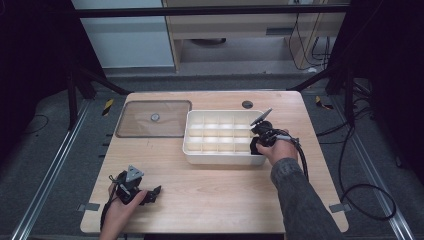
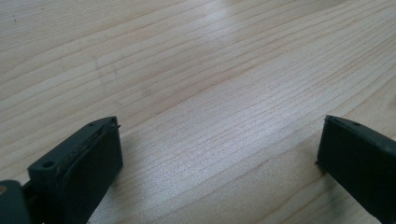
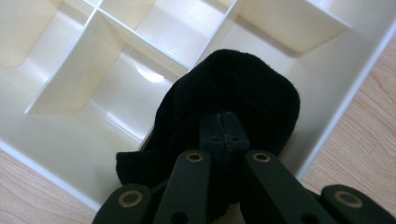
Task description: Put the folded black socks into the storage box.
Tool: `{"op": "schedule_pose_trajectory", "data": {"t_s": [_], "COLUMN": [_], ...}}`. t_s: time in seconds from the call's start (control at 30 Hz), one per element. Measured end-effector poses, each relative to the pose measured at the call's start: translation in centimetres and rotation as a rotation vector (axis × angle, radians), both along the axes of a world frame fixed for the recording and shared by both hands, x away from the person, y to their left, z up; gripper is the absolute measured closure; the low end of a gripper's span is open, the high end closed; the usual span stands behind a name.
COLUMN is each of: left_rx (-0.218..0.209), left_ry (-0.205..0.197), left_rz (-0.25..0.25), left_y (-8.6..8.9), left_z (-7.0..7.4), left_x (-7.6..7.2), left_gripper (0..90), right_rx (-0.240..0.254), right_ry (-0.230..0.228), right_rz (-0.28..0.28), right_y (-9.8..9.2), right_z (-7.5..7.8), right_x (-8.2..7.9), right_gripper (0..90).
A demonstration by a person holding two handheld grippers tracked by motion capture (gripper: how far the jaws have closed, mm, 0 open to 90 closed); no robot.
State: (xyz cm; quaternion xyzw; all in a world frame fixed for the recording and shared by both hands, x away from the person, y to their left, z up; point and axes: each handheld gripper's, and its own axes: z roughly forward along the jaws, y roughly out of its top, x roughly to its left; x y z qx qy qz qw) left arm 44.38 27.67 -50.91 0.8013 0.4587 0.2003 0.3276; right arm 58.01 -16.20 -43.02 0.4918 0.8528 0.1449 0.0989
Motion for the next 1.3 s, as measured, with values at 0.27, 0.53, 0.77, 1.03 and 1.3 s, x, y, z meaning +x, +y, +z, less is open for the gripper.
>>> {"op": "schedule_pose_trajectory", "data": {"t_s": [0.27, 0.53, 0.77, 1.03, 1.3], "left_rx": [0.001, 0.001, 0.001, -0.003, -0.002], "left_ry": [0.001, 0.0, 0.0, -0.001, -0.001], "left_rz": [-0.002, -0.003, -0.003, -0.001, -0.002], "left_y": [0.0, -0.03, -0.05, -0.1, -0.12], "left_z": [0.01, 0.01, 0.01, -0.01, -0.01], "left_x": [0.01, 0.02, 0.03, 0.04, 0.05], "left_gripper": [0.0, 0.0, 0.0, 0.0, 0.0], "right_rx": [0.0, -0.014, -0.045, -0.061, -0.056], "right_ry": [0.0, 0.002, 0.009, 0.007, 0.014], "right_rz": [0.0, 0.003, 0.008, 0.005, -0.003], "right_y": [0.02, 0.17, 0.56, 0.81, 0.78], "right_z": [-0.18, -0.34, -0.58, -0.85, -0.94], "right_x": [-0.03, 0.0, 0.02, -0.03, 0.1], "right_gripper": [90.0, 90.0, 90.0, 90.0, 90.0]}}
